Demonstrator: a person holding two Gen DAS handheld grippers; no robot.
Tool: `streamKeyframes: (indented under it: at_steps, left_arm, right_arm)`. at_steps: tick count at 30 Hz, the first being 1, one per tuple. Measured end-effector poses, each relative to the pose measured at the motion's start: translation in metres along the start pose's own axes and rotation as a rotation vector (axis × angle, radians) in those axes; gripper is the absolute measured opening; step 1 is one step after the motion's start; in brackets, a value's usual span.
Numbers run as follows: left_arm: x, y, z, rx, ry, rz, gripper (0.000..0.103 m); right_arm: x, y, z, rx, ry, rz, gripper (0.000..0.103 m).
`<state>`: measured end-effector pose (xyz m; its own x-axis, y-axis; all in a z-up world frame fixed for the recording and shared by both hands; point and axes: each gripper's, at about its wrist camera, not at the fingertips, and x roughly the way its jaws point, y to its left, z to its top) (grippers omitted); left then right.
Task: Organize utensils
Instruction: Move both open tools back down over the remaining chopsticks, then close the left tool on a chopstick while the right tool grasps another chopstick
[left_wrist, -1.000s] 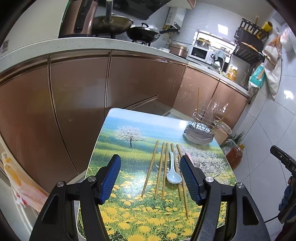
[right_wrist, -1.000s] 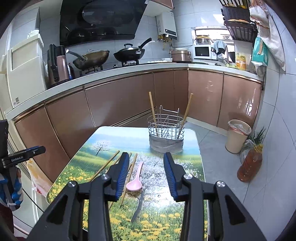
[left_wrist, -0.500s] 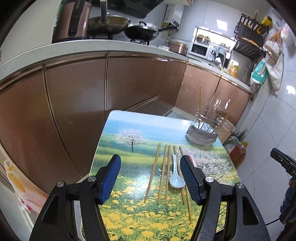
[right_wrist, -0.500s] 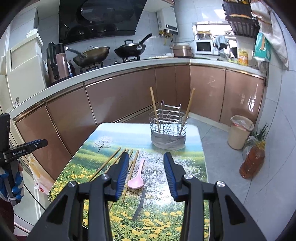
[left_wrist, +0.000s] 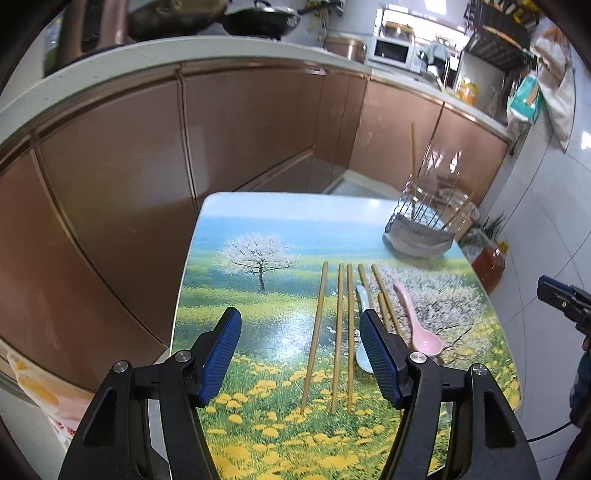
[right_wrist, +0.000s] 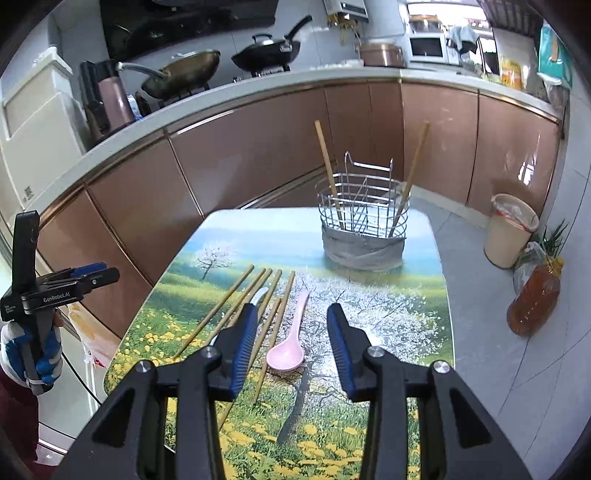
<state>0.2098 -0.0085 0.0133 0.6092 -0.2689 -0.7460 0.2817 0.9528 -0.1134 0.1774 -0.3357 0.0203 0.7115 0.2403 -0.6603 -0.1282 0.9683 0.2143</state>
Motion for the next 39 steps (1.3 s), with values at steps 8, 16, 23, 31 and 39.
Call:
streamKeyframes:
  at_steps: [8,16,23,31,39]
  left_arm:
    - [0.073,0.004,0.016,0.023,0.133,-0.028,0.065]
    - [0.137,0.006,0.025,0.056,0.246,-0.068,0.059]
    - [0.175,-0.002,0.037,0.107,0.315,-0.103,0.058]
    - [0.212,-0.014,0.052,0.143,0.393,-0.116,0.054]
    - [0.235,-0.026,0.057,0.160,0.437,-0.110,0.047]
  right_arm:
    - [0.062,0.003,0.022,-0.030,0.123,0.005,0.037]
    - [0.133,0.005,0.034,-0.053,0.248,0.033,0.034]
    - [0.183,0.001,0.044,-0.050,0.349,0.048,0.031]
    - [0.220,0.005,0.052,-0.057,0.428,0.049,0.029]
    - [0.238,0.008,0.051,-0.065,0.457,0.047,0.029]
